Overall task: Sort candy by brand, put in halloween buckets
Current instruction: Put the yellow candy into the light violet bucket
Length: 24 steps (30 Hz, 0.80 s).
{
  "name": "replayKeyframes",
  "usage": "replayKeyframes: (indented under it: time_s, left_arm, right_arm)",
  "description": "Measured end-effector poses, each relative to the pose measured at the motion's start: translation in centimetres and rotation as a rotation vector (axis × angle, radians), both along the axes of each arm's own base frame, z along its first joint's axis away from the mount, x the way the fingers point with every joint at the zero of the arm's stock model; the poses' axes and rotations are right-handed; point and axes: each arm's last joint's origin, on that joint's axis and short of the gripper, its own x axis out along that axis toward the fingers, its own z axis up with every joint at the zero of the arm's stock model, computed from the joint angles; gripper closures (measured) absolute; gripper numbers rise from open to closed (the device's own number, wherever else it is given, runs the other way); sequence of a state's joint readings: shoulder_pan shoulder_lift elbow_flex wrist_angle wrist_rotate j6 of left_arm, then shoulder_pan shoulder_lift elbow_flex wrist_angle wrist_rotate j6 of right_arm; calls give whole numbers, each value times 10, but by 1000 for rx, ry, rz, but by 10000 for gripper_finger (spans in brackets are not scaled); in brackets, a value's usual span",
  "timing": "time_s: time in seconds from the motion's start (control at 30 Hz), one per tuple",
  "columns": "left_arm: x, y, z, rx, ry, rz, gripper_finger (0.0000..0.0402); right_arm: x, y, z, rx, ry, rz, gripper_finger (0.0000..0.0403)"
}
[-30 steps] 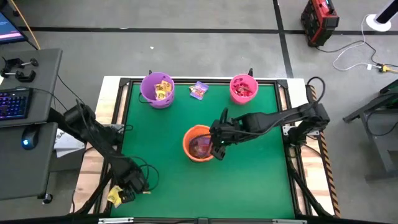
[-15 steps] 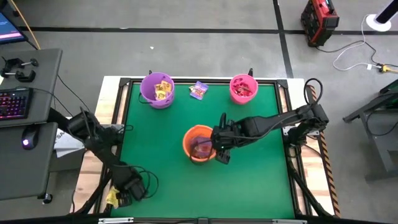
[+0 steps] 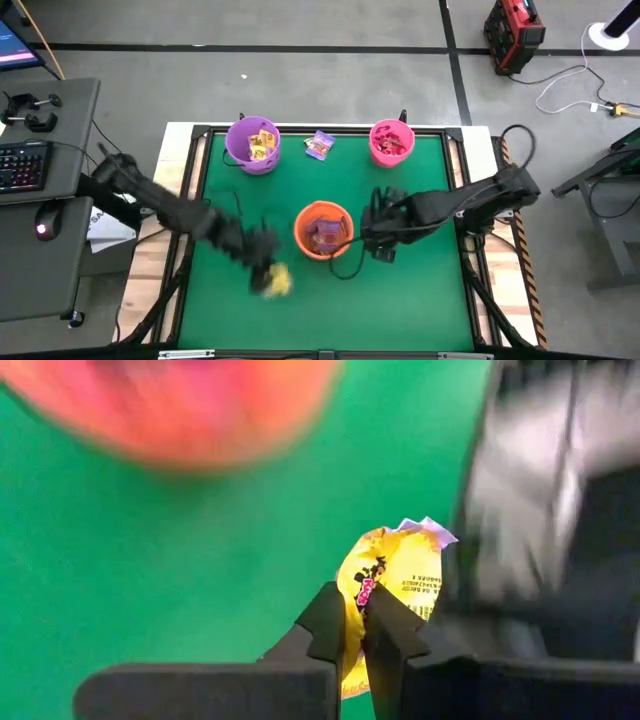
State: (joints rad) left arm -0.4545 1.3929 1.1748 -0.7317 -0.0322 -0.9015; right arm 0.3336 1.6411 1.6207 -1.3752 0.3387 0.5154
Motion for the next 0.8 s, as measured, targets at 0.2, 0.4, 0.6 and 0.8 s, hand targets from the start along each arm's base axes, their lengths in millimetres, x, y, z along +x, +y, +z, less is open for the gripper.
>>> replayKeyframes:
  time_s: [0.2, 0.4, 0.6, 0.8]
  left_arm:
    - [-6, 100, 89, 390, -299, 375, 400]
    - [-24, 191, 88, 570, -50, 578, 401]
    - [-32, 262, 44, 610, 305, 662, 385]
    - [-34, 314, 10, 507, 430, 624, 328]
  right_arm:
    - [-41, -14, 39, -59, -164, -132, 103]
    - [-67, -25, 63, -75, -301, -195, 103]
    - [-70, -35, 68, -116, -344, -246, 103]
    - [-61, -51, 64, -125, -342, -361, 103]
